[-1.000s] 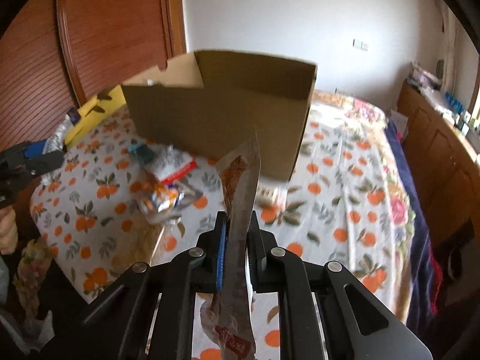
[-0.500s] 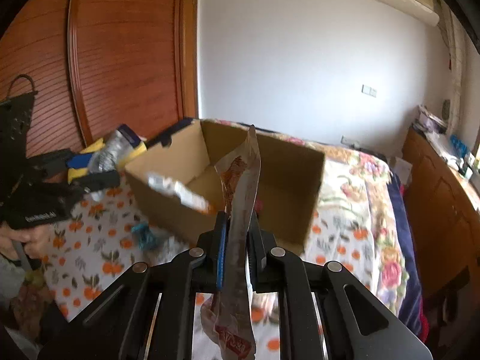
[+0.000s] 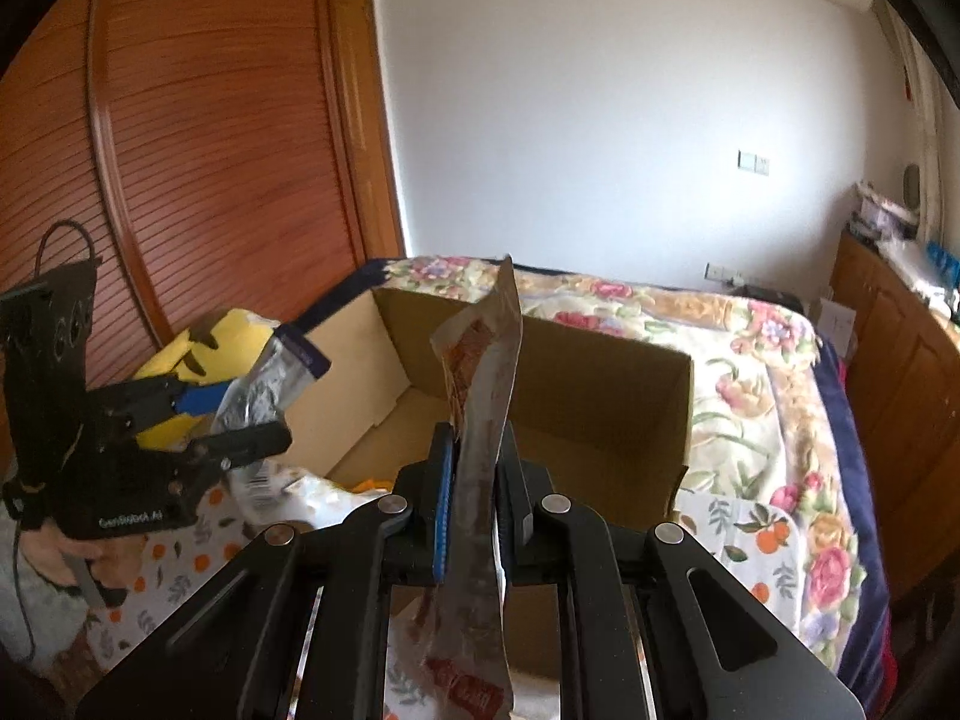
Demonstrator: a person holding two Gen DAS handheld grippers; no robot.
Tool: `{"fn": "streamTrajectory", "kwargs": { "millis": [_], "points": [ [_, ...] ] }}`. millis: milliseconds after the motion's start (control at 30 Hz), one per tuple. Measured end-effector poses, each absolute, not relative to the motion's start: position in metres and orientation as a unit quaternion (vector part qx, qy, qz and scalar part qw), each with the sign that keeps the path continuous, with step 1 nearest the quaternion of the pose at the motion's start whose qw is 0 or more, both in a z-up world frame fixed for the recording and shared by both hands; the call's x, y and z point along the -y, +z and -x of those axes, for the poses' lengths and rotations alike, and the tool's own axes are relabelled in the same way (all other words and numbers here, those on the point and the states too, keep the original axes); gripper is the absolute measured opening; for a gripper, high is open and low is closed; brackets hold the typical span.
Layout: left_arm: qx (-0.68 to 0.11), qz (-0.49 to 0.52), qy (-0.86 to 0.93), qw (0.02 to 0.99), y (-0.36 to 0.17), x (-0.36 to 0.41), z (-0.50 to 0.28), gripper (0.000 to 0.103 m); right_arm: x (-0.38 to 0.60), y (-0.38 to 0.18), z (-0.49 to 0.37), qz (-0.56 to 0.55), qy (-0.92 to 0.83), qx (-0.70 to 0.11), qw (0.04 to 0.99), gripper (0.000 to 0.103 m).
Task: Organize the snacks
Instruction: 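Open the left gripper to drop the silver pouch into the box while the right releases the chicken-feet bag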
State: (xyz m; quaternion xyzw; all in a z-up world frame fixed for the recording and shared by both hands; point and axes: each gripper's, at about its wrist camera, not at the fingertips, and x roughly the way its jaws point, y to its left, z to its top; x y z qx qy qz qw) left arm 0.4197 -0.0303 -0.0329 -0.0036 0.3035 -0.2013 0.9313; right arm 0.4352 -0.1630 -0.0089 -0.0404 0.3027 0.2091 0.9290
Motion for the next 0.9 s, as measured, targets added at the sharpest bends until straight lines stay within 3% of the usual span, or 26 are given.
{"fn": "streamTrajectory", "kwargs": {
  "millis": [467,633,900],
  "points": [
    [-0.302,-0.018,-0.198,0.932,-0.031,0.038,-0.402,0.06,0.176,-0.044,-0.465,-0.003,0.185,-0.356,0.916,0.02],
    [-0.288,-0.03,-0.193,0.938,-0.028,0.04,-0.381,0.061,0.171,-0.048,-0.458,0.021,0.174,-0.356,0.918,0.042],
    [-0.266,-0.033,-0.187,0.945,-0.032,0.029,-0.341,0.061,0.166,-0.037,-0.423,0.048,0.177,-0.335,0.924,0.045]
  ]
}}
